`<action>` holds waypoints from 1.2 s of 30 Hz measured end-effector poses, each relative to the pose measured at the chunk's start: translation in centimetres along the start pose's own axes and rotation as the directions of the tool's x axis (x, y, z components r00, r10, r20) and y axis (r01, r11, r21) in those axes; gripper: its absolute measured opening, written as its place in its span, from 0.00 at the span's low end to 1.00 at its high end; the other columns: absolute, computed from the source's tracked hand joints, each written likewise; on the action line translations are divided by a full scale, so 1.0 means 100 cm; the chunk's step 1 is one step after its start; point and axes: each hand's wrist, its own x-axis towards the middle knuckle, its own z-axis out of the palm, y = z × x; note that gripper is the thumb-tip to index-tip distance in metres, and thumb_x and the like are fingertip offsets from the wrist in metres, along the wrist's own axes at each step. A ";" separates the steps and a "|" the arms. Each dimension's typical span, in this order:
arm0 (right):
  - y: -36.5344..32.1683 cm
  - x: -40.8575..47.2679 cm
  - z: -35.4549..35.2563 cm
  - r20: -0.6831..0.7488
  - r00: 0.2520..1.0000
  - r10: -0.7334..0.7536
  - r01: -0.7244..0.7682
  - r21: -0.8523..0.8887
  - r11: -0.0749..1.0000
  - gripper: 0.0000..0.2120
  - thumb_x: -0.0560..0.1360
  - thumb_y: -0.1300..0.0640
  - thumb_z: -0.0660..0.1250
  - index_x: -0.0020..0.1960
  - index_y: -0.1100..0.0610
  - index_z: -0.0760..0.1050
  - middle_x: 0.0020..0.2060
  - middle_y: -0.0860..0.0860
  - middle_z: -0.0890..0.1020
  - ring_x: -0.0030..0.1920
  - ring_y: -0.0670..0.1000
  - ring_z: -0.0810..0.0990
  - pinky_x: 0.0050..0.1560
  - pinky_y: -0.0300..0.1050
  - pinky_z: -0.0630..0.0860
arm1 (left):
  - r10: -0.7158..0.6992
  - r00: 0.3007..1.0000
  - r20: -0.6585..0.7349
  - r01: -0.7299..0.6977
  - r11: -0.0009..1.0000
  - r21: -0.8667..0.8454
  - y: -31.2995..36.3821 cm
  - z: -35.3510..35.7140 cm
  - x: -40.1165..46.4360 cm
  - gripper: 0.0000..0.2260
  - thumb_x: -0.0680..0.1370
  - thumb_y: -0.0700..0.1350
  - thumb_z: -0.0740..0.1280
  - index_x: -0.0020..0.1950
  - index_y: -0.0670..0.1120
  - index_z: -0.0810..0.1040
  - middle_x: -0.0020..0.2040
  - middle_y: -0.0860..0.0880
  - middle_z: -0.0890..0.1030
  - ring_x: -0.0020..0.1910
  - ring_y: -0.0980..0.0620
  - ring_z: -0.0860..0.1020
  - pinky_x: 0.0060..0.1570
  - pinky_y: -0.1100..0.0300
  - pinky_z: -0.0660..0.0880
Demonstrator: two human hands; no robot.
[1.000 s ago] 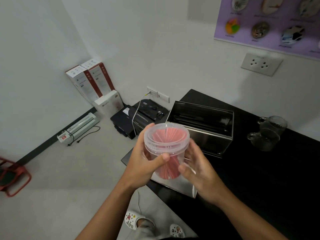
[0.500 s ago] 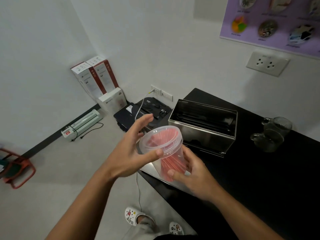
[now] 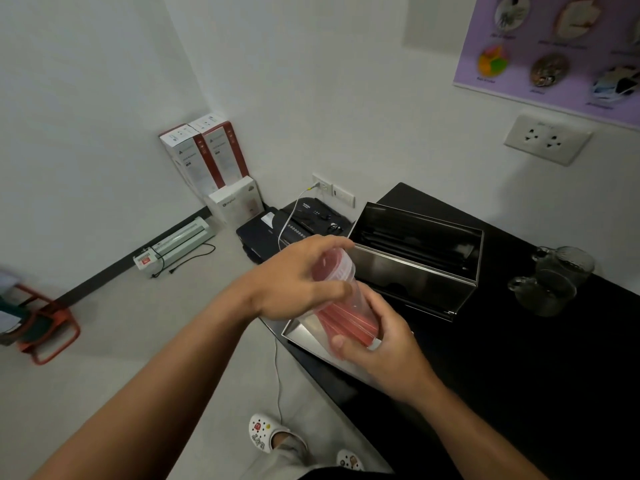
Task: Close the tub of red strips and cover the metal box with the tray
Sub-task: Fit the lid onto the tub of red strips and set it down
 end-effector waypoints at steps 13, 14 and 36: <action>-0.012 0.008 0.000 -0.157 0.986 0.054 -0.005 0.299 0.954 0.46 0.64 0.35 0.82 0.77 0.46 0.68 0.65 0.53 0.84 0.64 0.54 0.85 0.61 0.47 0.82 | 0.134 0.978 -0.162 -0.157 0.978 -0.139 0.012 -0.001 -0.006 0.28 0.74 0.59 0.69 0.72 0.52 0.75 0.60 0.55 0.76 0.58 0.54 0.78 0.57 0.57 0.78; -0.014 0.011 -0.003 -0.158 0.984 0.083 -0.023 0.350 0.936 0.44 0.67 0.34 0.79 0.77 0.49 0.69 0.66 0.55 0.84 0.63 0.55 0.86 0.62 0.50 0.82 | 0.159 0.973 -0.169 -0.183 0.974 -0.133 0.012 -0.001 -0.007 0.27 0.75 0.58 0.69 0.72 0.51 0.76 0.59 0.55 0.76 0.55 0.56 0.78 0.54 0.62 0.75; -0.039 0.023 -0.003 -0.161 0.985 0.056 0.012 0.392 0.920 0.41 0.73 0.26 0.67 0.73 0.55 0.75 0.63 0.58 0.85 0.64 0.59 0.85 0.67 0.60 0.80 | 0.013 0.974 -0.225 -0.042 0.991 -0.126 0.026 -0.011 -0.011 0.38 0.73 0.68 0.66 0.82 0.59 0.65 0.76 0.57 0.72 0.73 0.60 0.72 0.73 0.57 0.71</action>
